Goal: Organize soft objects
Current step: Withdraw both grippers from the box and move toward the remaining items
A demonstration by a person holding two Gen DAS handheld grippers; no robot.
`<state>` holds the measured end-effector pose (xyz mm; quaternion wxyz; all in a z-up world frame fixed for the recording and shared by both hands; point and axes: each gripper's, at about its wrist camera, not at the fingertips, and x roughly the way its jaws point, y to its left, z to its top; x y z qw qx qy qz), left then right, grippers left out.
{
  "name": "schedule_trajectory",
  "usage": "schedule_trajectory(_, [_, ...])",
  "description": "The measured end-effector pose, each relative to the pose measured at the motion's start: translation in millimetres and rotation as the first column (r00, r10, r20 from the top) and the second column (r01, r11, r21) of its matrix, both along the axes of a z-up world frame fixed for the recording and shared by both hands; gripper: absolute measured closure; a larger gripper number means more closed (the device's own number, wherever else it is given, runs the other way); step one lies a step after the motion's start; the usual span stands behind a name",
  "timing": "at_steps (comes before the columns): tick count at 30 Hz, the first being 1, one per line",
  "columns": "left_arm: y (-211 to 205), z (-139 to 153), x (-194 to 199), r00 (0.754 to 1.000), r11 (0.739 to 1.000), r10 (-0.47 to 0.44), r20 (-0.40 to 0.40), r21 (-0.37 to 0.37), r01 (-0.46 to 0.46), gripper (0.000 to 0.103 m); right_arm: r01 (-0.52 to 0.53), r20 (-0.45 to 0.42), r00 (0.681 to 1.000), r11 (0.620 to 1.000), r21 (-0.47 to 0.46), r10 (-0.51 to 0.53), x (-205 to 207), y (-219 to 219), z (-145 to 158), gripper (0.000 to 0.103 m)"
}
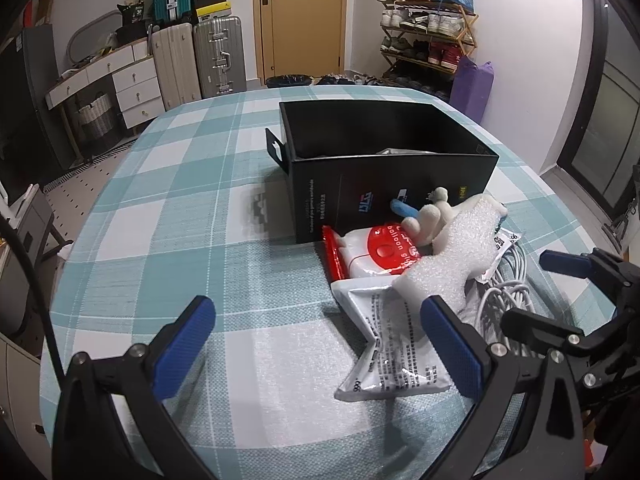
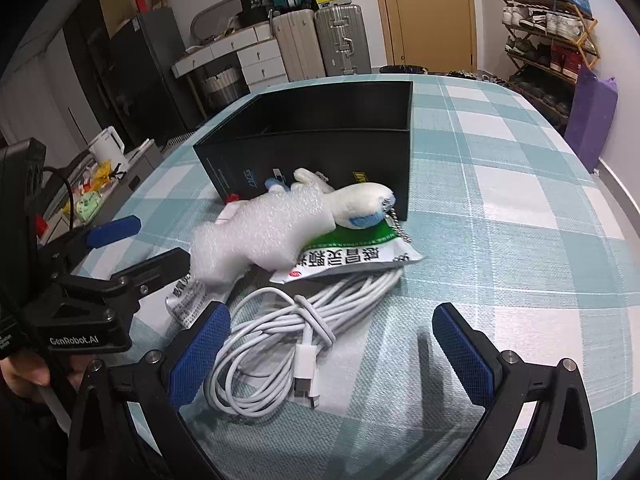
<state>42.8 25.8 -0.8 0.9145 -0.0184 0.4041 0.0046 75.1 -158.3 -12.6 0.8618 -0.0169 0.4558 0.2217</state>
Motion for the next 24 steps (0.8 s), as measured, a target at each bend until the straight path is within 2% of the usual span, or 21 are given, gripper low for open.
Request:
schedule_trajectory(9, [-7,-2,-2,0.999,0.999,-0.031,-0.014,-0.018,0.031,0.0,0.036,0.045,0.998,0.996,-0.079,-0.032,-3,-20,4,0.0])
schedule_trajectory(16, [-12,-4,-2,0.997,0.996,-0.068,-0.032,-0.055,0.066,0.0,0.008,0.037,0.999,0.998,-0.056,-0.006,-6,-18,2,0.0])
schedule_trajectory(24, [-17,-15,4,0.994,0.996,-0.077,-0.075,-0.047,0.073,0.0,0.0,0.044,0.999,0.997,-0.071,0.003,-4,-8,-6,0.001])
